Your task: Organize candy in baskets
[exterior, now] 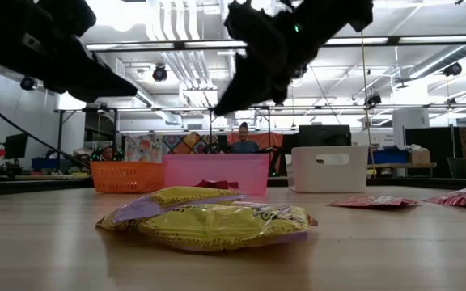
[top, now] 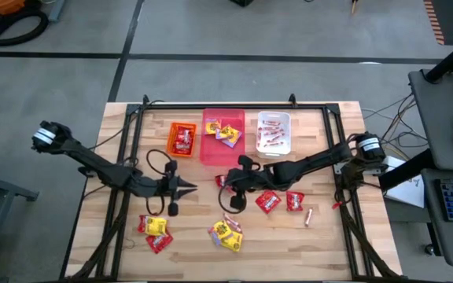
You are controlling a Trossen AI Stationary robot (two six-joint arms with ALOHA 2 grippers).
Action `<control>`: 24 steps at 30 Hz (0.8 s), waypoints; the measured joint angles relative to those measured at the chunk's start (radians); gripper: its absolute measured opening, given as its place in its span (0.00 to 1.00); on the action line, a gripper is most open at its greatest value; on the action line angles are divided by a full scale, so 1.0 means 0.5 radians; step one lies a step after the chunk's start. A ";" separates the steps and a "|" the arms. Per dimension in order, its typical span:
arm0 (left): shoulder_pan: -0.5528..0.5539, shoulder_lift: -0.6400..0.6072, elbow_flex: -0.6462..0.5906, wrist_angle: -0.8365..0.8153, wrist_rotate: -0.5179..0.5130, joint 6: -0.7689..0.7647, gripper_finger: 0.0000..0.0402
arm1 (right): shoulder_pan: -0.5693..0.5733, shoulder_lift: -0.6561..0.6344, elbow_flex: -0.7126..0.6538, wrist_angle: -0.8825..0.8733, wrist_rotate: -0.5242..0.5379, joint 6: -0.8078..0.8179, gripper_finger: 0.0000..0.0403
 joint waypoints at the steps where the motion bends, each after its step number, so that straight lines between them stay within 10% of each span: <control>1: 0.000 0.027 0.000 0.015 0.001 -0.009 0.07 | 0.000 0.005 -0.015 -0.009 -0.002 -0.049 0.02; 24: 0.002 0.456 0.000 0.515 -0.041 -0.002 0.07 | -0.016 0.413 -0.035 0.112 0.110 -0.158 0.42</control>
